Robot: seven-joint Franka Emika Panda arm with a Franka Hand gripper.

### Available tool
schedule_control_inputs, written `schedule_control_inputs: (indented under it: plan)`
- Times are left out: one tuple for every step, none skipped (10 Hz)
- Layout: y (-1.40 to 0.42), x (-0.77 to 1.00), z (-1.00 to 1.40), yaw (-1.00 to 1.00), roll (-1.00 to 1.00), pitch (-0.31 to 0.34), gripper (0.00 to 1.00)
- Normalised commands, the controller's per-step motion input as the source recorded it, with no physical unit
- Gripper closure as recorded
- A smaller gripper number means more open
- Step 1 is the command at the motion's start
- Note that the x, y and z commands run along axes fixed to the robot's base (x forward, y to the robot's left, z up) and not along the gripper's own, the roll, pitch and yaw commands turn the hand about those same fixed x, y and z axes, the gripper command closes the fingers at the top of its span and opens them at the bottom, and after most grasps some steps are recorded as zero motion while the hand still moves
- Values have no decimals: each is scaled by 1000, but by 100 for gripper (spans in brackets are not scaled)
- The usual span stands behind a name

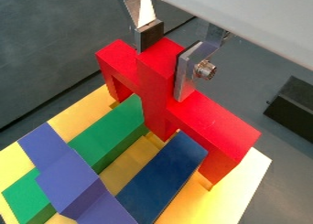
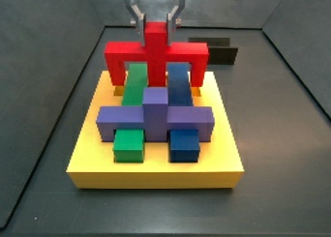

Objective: Pick up the red object. Move up. Place the red object on the fixture. Regrasp the red object. Move to above the board. Insert the red object.
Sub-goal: Insert the red object.

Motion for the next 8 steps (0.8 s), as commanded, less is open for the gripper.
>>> schedule_control_inputs:
  plan:
    - [0,0,-391,0,14,-33,100]
    - [0,0,-420,0,-43,-54,100]
    - [0,74,-220,0,0,0,100]
    - [0,160,-77,0,13,21,100]
    - [0,157,0,0,80,76,100]
    - [31,51,0,0,121,67,100]
    - [43,43,0,0,161,90,100]
    - [54,14,0,0,181,79,100]
